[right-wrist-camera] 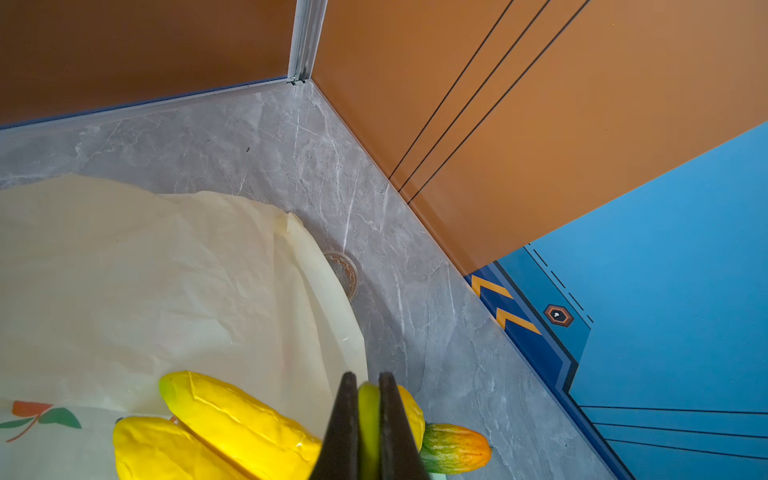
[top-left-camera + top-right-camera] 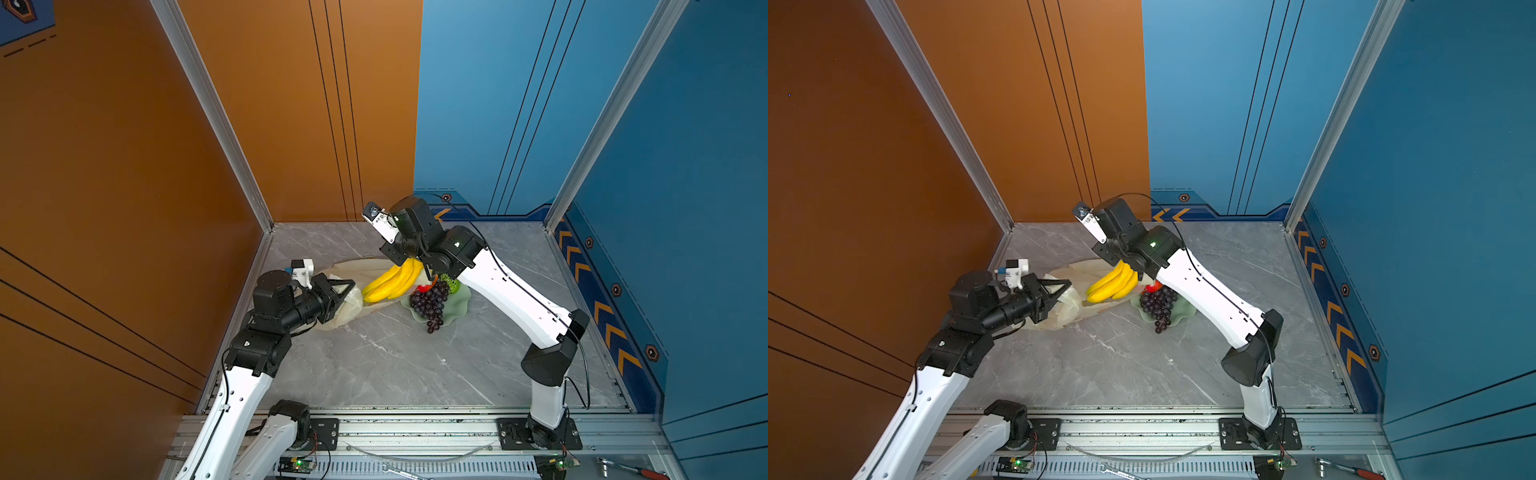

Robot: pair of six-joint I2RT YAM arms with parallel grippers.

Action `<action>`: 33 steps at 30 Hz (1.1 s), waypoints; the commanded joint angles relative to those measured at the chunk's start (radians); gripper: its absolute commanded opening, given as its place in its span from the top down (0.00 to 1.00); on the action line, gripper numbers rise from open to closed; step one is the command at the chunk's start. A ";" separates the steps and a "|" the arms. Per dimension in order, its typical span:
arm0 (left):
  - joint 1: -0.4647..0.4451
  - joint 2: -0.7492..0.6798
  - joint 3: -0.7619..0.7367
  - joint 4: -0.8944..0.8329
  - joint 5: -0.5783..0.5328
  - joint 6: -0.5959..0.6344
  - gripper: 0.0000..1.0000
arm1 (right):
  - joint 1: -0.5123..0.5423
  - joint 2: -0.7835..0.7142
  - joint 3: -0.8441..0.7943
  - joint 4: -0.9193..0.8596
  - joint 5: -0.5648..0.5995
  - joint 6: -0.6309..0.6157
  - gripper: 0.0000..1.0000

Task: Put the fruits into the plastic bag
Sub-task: 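Carry the bananas with the right gripper toward the bag mouth held by the left gripper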

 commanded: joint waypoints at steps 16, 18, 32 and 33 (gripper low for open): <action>-0.023 -0.037 0.029 -0.062 -0.076 0.009 1.00 | 0.109 -0.127 -0.135 0.084 0.038 0.063 1.00; -0.035 -0.040 0.026 -0.046 -0.067 0.011 1.00 | 0.120 -0.109 -0.133 0.099 0.038 0.085 1.00; -0.067 -0.109 0.024 -0.129 0.030 0.145 1.00 | -0.031 -0.059 -0.088 0.117 -0.073 0.198 1.00; -0.066 -0.112 0.017 -0.126 0.038 0.152 1.00 | -0.044 -0.074 -0.101 0.120 -0.079 0.191 1.00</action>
